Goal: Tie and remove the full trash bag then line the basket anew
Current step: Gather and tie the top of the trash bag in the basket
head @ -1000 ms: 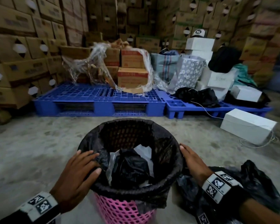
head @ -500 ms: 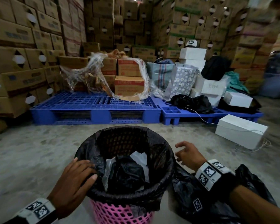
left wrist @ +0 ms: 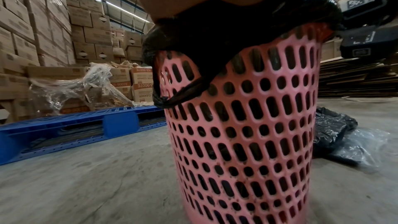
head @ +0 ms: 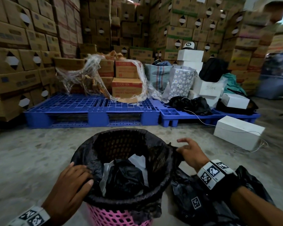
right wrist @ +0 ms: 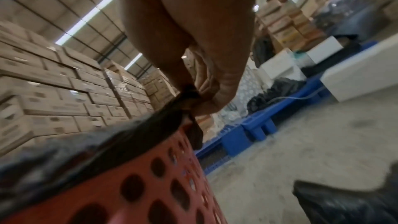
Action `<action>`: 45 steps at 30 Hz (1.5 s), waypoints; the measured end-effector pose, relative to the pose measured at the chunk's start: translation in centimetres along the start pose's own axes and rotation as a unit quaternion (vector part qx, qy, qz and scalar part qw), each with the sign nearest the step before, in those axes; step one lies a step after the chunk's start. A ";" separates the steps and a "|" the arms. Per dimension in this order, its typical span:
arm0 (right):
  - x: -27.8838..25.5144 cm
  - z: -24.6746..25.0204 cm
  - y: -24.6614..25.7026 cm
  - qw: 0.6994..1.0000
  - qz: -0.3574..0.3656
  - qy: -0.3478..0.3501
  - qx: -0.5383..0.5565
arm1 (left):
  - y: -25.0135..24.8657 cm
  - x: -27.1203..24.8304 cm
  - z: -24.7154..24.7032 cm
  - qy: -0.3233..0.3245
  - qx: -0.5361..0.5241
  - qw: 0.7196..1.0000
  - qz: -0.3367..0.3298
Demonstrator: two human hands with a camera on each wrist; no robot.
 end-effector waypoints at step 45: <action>-9.8 -11.0 17.0 0.970 0.165 0.168 0.056 | 8.4 4.9 9.5 -0.144 -0.306 0.825 0.452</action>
Point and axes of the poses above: each hand's wrist, its own x-axis towards the middle knuckle, its own z-axis out of the back of the hand, y = z × x, the point moved 10 cm from there along x, towards the middle knuckle, and after that the axes turned 6 degrees about -y, right-handed, at the moved point
